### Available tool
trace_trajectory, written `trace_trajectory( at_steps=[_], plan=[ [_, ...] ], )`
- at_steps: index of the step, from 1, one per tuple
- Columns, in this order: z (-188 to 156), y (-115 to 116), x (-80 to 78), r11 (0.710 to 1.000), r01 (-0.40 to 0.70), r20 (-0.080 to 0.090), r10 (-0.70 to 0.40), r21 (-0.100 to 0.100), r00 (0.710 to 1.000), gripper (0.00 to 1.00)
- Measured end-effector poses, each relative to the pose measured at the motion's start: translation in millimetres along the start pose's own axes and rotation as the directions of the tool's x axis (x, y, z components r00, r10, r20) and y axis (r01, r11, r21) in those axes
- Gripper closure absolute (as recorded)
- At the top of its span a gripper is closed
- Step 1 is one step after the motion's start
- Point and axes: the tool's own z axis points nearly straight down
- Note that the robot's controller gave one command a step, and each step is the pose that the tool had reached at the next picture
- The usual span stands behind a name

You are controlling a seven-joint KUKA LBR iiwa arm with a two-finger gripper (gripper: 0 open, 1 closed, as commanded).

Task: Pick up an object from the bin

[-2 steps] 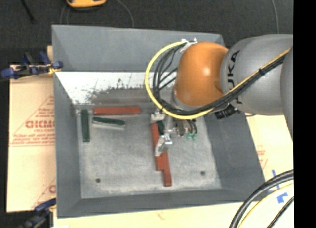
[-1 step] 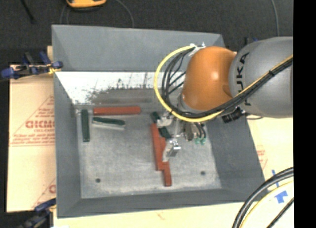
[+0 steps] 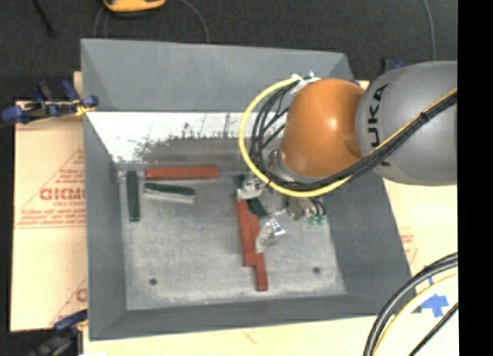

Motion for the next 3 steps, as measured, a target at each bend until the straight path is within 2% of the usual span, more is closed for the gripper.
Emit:
trace_trajectory(
  at_steps=[1,2,3],
  plan=[
    [50.0,8.5,0.1,0.984,0.178,-0.007,-0.178,-0.004,0.984,0.0],
    [71.8,-18.3,1.1,0.662,0.749,0.007,-0.749,-0.016,0.662,1.0],
    [71.5,-19.6,0.4,0.664,0.748,0.006,-0.748,-0.014,0.664,1.0]
  ],
)
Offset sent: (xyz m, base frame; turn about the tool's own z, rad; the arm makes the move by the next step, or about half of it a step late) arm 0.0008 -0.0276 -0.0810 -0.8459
